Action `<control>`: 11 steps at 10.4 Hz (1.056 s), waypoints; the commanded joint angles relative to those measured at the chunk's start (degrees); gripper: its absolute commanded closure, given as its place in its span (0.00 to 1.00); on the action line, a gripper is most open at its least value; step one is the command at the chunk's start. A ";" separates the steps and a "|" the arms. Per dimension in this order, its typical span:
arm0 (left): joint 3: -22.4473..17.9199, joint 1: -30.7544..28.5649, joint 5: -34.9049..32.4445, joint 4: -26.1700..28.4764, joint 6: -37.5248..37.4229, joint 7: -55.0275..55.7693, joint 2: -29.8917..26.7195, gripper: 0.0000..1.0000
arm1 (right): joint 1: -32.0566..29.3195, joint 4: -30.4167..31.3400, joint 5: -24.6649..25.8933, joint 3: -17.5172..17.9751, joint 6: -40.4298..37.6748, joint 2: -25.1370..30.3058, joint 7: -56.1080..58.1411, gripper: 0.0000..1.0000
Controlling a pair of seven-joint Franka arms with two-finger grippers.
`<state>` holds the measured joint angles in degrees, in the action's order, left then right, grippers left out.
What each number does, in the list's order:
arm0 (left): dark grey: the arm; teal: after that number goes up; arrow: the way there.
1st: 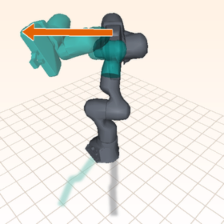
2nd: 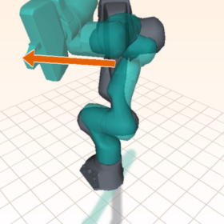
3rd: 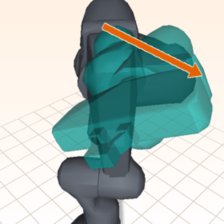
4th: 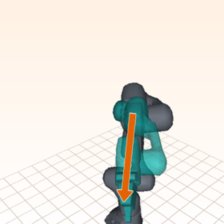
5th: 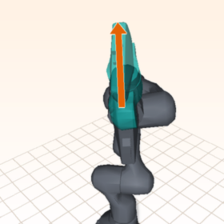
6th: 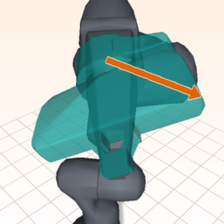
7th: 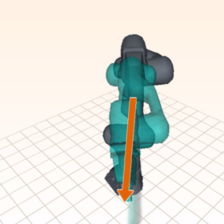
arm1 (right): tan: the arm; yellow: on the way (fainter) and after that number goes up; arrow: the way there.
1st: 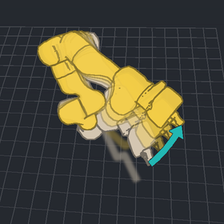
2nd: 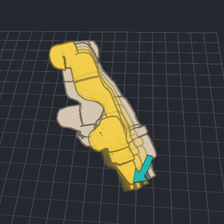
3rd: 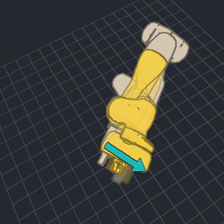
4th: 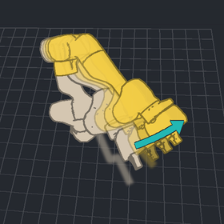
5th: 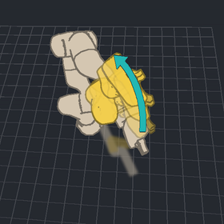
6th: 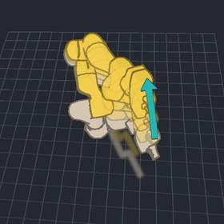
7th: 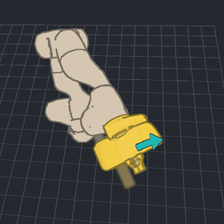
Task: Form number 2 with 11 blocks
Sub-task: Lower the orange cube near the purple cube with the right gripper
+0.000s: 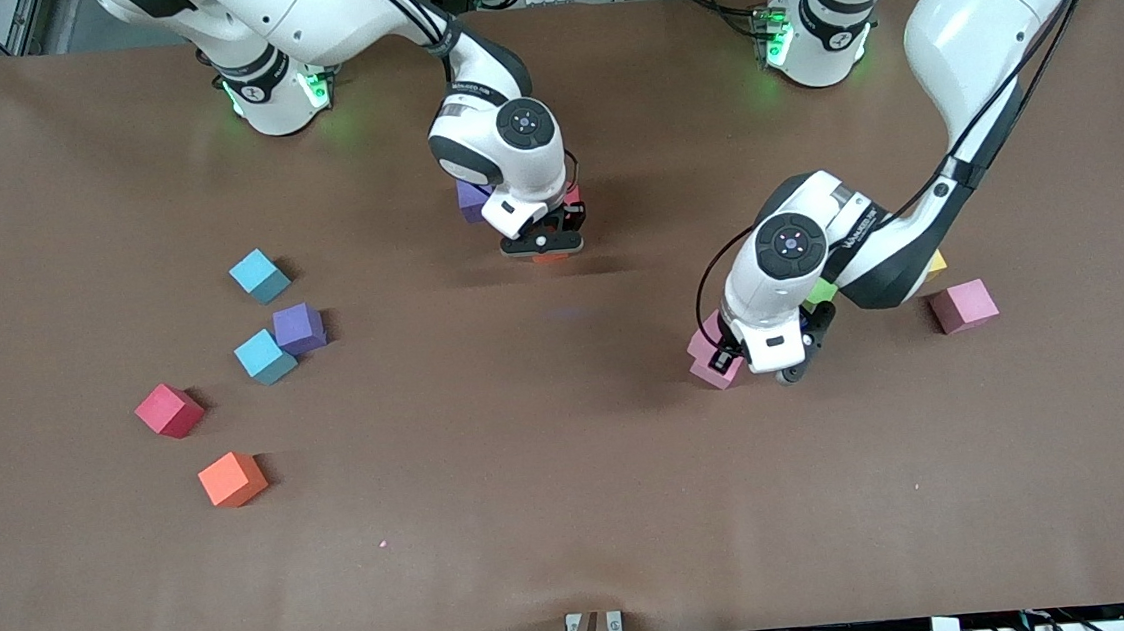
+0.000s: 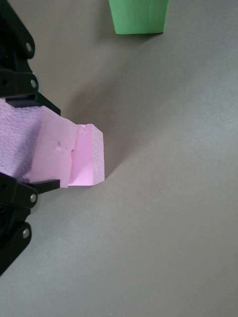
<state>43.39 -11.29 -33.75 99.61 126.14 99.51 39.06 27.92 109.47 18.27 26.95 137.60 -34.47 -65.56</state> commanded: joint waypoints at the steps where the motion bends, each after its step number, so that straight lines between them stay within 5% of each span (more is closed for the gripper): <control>1: -0.50 0.84 -0.44 -1.26 -0.72 -0.81 0.49 0.60 | 0.82 -1.02 1.07 -0.40 -0.14 -0.86 -0.18 0.65; 11: -0.50 0.92 -0.61 -1.26 -0.72 -0.81 0.85 0.60 | 1.35 -1.10 0.72 -0.40 -0.14 -0.77 -0.80 0.65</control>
<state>43.33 -11.12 -33.75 99.46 126.09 99.25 39.19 28.41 109.42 18.27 26.94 137.60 -34.50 -65.55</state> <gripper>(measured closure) 0.449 0.463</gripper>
